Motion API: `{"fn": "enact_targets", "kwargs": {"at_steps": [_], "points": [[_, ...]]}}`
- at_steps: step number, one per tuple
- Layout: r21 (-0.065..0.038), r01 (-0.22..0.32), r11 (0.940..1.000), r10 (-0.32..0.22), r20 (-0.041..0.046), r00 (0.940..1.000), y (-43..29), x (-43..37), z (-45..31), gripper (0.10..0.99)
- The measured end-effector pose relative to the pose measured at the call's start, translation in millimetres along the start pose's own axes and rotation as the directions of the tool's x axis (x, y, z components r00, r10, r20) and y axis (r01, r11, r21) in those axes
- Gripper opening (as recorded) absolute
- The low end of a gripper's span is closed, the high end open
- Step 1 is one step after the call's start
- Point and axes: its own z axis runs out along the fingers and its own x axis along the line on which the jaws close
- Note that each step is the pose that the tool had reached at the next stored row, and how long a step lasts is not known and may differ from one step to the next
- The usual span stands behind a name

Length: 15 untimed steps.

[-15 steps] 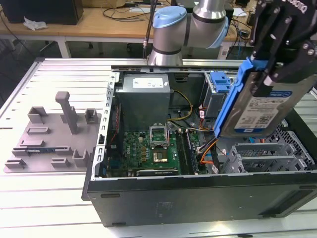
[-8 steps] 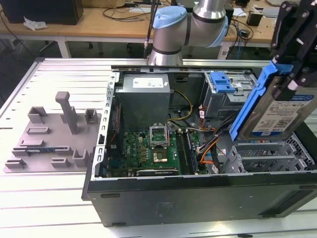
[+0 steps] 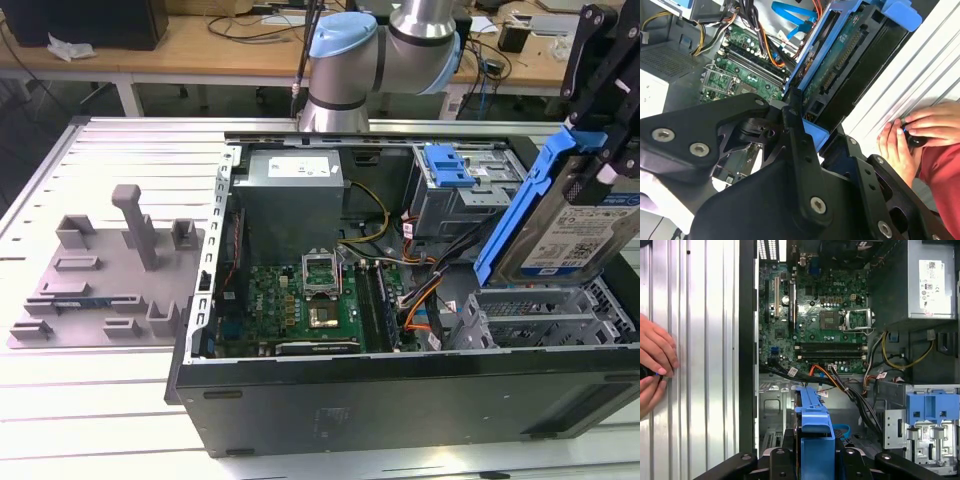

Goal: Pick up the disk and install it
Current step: 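Insert the disk into the insertion slot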

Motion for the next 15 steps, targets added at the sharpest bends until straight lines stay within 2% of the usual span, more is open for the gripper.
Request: {"fn": "enact_targets", "kwargs": {"at_steps": [7,12,15], "points": [[0.001,-0.014,0.9999,0.014,0.0002,0.9999,-3.8,0.2,1.4,0.369],[0.016,-0.02,0.9997,0.02,0.0004,0.9998,-4.8,0.9,4.5,0.369],[0.017,-0.021,0.9996,0.021,0.0002,0.9998,-4.8,1.4,5.3,0.369]]}}
